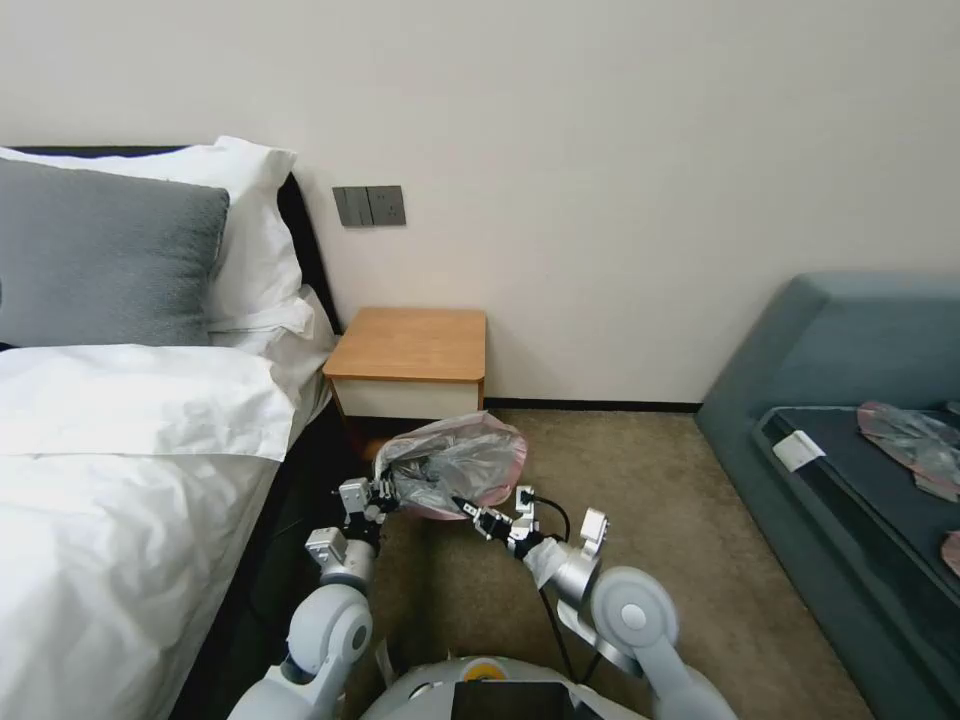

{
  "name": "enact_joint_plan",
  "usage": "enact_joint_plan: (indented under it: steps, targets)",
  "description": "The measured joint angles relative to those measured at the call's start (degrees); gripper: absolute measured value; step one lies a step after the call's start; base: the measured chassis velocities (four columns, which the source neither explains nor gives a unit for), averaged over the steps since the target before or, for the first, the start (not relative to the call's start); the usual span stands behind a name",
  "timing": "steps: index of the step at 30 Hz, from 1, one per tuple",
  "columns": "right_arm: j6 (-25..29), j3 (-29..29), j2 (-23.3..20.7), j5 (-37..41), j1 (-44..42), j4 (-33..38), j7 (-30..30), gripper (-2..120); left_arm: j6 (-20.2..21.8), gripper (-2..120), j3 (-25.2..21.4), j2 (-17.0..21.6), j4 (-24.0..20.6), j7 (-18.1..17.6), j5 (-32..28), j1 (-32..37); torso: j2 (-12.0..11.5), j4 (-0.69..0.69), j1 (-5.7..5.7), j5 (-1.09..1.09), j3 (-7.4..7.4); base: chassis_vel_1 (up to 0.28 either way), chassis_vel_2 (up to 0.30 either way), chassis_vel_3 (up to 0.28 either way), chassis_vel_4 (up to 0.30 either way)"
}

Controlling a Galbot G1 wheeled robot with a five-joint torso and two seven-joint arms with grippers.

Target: Pick up the garbage bag from the table and place it over the trash can.

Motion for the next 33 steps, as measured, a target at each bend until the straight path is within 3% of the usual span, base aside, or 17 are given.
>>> enact_joint_plan:
  steps: [16,30,33]
  targets:
    - [-0.7,1.4,0.1,-3.3,-0.8,-5.3,-0.5,0,0.0,5,-0.7,-0.1,-0.9,0.0,-0.4,0.4,0.0,0.00,0.00,0.00,0.00,0.000,0.000,0.000,0.000]
    - [0.7,4.3,0.6,-9.3,0.5,-9.2,-5.4,0,0.1,5,-0.8,-0.3,-1.1,0.0,-0.6,0.6,0.0,0.02,0.00,0.00,0.00,0.000,0.000,0.000,0.000]
    - [1.4,5.1,-0.2,-12.5,-0.5,-8.1,-7.9,15,0.1,5,-0.9,-0.4,-0.4,-0.1,-0.5,0.3,0.0,0.00,0.00,0.01,0.00,0.000,0.000,0.000,0.000]
